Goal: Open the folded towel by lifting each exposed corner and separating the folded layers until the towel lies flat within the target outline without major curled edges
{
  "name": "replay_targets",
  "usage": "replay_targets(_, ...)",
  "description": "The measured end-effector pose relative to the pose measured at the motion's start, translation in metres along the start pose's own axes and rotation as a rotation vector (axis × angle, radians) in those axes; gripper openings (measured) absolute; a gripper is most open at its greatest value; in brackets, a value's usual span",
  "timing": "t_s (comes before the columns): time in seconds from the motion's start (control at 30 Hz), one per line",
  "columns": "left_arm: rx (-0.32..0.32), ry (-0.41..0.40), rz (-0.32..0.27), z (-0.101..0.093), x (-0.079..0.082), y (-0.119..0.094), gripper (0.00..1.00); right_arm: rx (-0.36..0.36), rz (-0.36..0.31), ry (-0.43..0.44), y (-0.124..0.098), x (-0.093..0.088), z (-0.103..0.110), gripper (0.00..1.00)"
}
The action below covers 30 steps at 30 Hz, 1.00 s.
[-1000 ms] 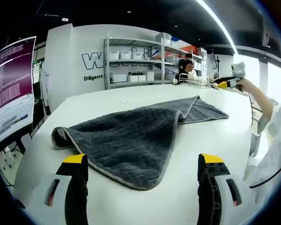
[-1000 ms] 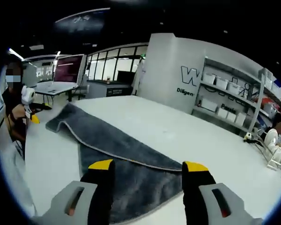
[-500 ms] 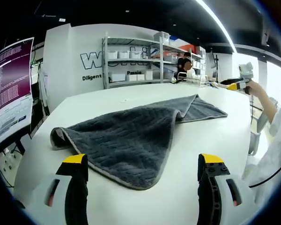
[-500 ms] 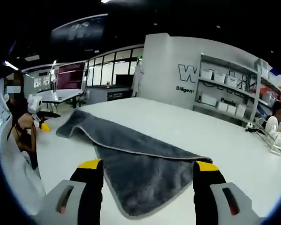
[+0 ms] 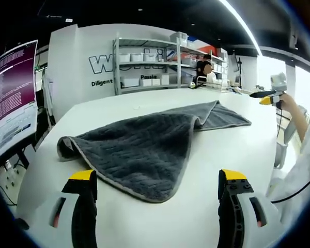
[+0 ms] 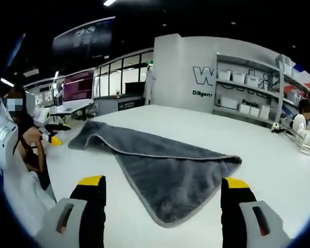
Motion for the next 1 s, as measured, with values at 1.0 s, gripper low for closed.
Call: replay_targets(1.0, 0.048, 0.261, 0.2, 0.008, -0.015, 0.003, 0.77, 0.013, 0.051, 0.111, 0.014, -0.04, 0.019, 0.97)
Point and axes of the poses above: the point that each gripper's makers call its tool centre point, and the gripper's own axes: y roughly forward along the fingers, z roughly to its left, x roughly out of its top, the point moved 7 cm from there along -y, roughly backward along the fingers, and after that the axes turned 3 degrees about y, right-handed, at the moved point
